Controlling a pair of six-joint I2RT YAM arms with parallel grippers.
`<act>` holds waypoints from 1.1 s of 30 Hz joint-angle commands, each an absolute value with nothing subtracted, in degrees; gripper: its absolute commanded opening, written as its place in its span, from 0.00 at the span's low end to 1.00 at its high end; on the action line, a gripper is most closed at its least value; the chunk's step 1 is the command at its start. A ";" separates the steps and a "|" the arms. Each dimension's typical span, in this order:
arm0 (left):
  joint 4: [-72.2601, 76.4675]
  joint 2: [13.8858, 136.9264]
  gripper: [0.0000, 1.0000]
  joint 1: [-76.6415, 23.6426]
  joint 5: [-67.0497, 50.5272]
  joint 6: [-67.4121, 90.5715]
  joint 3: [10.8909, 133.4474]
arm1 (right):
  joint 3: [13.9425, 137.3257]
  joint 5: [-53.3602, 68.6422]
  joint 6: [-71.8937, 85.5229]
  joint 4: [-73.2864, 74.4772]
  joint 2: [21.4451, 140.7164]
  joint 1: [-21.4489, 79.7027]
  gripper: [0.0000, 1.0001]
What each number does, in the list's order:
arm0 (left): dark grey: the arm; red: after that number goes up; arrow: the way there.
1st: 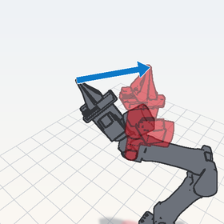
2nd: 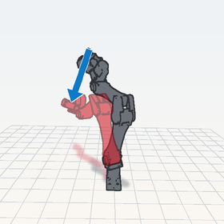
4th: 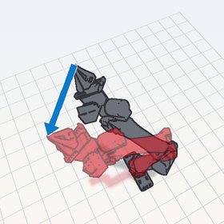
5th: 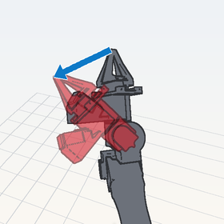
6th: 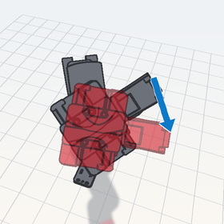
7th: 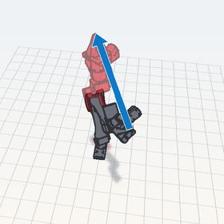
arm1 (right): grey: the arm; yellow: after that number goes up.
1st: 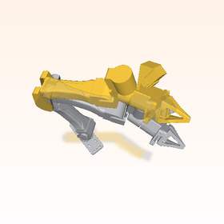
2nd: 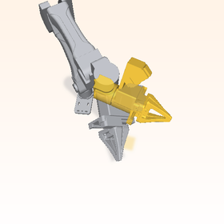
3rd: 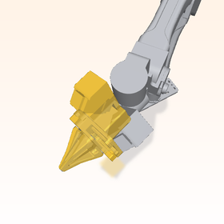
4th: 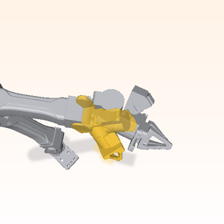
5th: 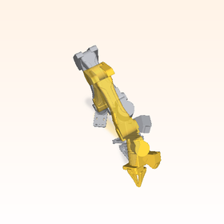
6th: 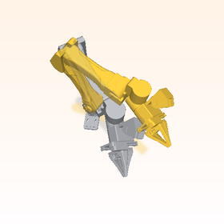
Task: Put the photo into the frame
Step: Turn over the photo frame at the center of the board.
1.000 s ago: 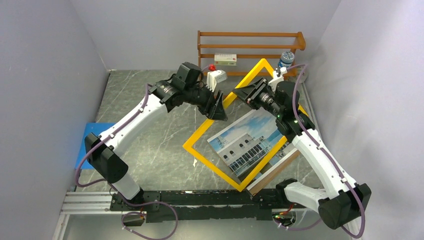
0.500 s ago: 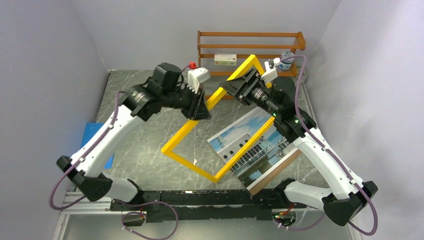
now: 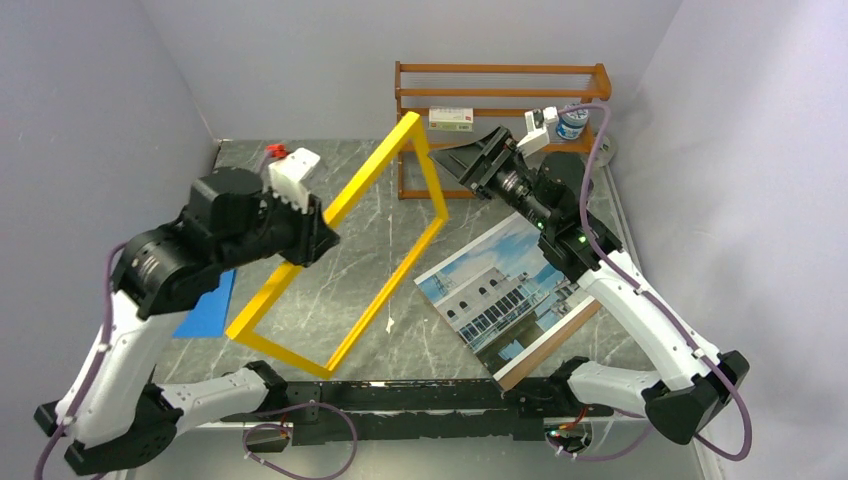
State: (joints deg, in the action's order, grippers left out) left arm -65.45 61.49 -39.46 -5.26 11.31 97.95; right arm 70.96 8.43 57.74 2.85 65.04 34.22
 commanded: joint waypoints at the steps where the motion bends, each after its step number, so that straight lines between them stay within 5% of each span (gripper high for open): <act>1: -65.67 58.10 0.03 -39.70 9.24 11.92 99.69 | 72.42 10.38 55.20 -4.53 65.92 34.37 0.77; 16: -65.79 64.25 0.03 -39.72 47.26 3.81 100.42 | 73.83 2.55 53.23 6.70 67.44 34.29 0.76; 33: -56.96 81.44 0.02 -39.12 53.90 8.01 89.41 | 66.86 -0.28 54.52 14.13 61.47 28.58 0.76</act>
State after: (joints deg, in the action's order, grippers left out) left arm -62.30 80.44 -39.40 47.31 7.18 91.07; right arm 68.97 -0.36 53.25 13.85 63.66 30.65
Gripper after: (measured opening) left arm 0.284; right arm 0.759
